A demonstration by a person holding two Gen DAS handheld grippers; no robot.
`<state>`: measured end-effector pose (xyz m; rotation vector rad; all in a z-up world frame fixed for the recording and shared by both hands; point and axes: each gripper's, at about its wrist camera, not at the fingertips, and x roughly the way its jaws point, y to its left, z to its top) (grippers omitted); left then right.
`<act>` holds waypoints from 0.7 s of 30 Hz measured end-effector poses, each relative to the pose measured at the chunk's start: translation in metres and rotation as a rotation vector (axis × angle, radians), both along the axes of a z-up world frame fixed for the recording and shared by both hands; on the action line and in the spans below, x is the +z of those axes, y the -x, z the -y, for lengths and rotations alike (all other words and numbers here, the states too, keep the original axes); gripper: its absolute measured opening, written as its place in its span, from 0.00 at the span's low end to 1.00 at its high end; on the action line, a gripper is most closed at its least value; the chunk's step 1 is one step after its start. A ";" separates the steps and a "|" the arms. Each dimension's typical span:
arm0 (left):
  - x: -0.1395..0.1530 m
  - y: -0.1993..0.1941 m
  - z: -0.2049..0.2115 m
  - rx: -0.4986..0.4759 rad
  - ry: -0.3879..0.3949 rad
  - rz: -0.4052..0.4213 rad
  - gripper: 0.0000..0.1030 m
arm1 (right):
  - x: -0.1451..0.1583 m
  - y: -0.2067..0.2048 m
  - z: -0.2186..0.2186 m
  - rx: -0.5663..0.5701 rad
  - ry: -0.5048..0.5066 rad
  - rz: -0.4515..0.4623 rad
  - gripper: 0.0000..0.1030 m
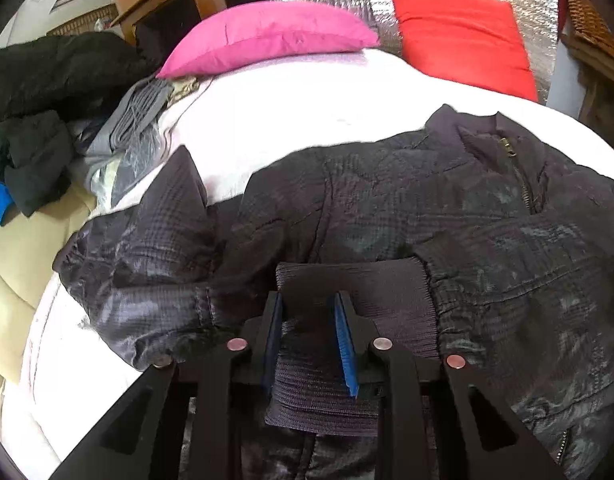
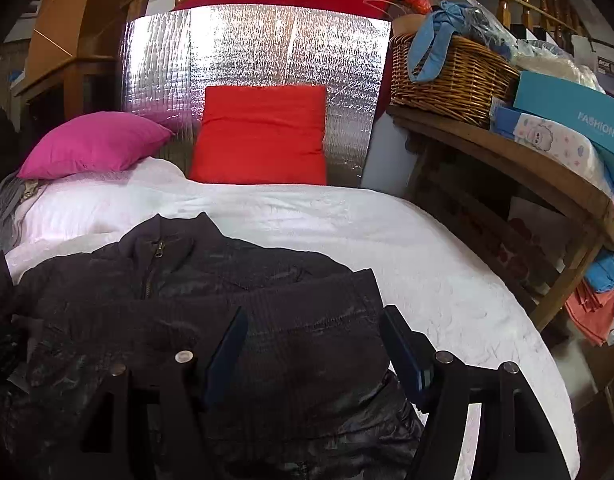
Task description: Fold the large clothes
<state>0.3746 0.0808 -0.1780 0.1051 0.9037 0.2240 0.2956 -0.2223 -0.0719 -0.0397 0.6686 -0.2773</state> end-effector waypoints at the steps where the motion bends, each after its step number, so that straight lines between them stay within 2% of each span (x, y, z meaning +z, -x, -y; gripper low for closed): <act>1: 0.000 0.000 -0.001 0.005 -0.002 0.004 0.20 | 0.000 0.000 0.000 -0.001 0.002 0.001 0.70; 2: -0.001 0.000 -0.001 0.011 -0.012 0.008 0.16 | 0.000 0.000 0.000 -0.002 0.006 0.003 0.70; 9: -0.001 -0.003 -0.001 0.020 -0.035 0.013 0.11 | 0.001 0.000 0.000 -0.007 0.018 0.008 0.70; 21: -0.006 -0.012 -0.002 0.032 -0.033 0.002 0.09 | 0.001 0.000 -0.002 -0.012 0.051 0.017 0.70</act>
